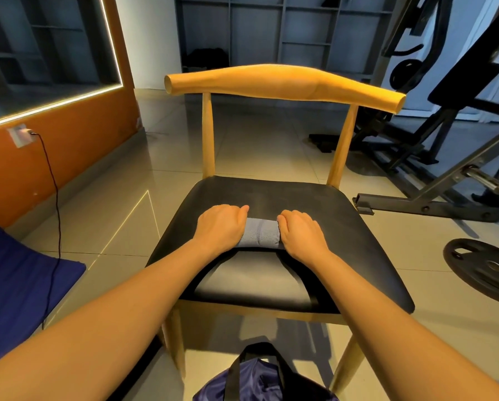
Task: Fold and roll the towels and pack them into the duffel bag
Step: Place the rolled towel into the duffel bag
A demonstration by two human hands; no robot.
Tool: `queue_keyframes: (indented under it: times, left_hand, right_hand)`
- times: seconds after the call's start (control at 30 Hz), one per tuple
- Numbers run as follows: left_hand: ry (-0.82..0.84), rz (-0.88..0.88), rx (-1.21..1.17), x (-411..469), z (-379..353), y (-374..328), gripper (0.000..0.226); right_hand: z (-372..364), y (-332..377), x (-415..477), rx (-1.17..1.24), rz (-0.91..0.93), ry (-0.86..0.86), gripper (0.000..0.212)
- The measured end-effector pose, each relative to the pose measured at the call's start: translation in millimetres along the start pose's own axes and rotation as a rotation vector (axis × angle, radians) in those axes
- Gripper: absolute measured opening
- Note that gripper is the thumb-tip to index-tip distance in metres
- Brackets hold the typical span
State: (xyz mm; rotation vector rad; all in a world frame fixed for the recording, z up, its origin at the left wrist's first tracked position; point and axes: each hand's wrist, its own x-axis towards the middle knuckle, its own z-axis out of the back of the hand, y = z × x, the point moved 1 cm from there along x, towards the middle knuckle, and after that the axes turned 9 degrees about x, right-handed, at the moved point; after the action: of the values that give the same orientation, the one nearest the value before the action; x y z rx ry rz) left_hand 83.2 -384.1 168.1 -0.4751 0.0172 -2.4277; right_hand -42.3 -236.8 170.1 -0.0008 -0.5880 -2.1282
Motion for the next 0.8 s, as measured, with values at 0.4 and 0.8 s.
queue_keyframes:
  times: [0.4, 0.8]
  left_hand:
    - [0.053, -0.554, -0.343, -62, 82, -35, 0.047]
    - [0.533, -0.506, -0.276, -166, 28, -86, 0.066]
  right_hand:
    - [83, 16, -101, 0.932, -0.087, 0.225, 0.024]
    - [47, 6, -244, 0.841, -0.368, 0.657, 0.030]
